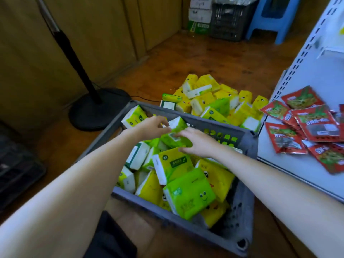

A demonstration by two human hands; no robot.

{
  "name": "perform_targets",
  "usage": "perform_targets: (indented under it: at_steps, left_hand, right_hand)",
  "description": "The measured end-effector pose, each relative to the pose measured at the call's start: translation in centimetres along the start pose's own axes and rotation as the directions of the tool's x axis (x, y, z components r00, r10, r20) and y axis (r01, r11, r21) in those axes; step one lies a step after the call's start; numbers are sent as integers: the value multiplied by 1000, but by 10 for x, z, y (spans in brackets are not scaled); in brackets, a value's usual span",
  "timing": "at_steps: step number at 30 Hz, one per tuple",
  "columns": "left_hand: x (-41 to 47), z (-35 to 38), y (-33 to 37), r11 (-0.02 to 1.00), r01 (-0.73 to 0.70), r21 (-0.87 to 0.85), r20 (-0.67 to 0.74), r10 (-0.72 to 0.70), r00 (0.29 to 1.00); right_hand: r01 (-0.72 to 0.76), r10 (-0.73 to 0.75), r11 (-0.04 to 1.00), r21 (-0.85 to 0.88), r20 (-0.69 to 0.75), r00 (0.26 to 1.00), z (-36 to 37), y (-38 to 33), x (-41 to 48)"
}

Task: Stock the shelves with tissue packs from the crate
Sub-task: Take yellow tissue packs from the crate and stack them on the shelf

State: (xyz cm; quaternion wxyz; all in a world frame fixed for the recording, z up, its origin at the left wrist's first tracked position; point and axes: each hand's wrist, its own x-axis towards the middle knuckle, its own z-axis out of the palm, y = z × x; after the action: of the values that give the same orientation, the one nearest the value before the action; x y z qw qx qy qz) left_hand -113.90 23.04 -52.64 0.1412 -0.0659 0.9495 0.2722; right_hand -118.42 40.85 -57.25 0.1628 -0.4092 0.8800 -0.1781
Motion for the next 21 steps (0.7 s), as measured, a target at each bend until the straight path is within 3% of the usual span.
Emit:
perform_targets:
  at_steps: [3, 5, 9, 13, 17, 21]
  left_hand:
    - [-4, 11, -11, 984, 25, 175, 125, -47, 991]
    - [-2, 18, -10, 962, -19, 273, 209, -40, 977]
    - [8, 29, 1, 917, -109, 384, 247, 11, 969]
    - [19, 36, 8, 923, -117, 367, 260, 19, 965]
    - [22, 34, 16, 950, -157, 271, 203, 103, 974]
    - [19, 30, 23, 957, -241, 159, 137, 220, 966]
  right_hand:
    - [72, -29, 957, -282, 155, 987, -2, 3, -3]
    - [65, 30, 909, -412, 219, 975, -11, 7, -10]
    - [-46, 230, 856, -515, 300, 926, -27, 15, -29]
    - [-89, 324, 775, -626, 273, 906, -27, 21, -39]
    - [-110, 275, 829, -549, 228, 934, -47, 23, -37]
    - [-133, 145, 985, -112, 107, 984, -74, 7, -30]
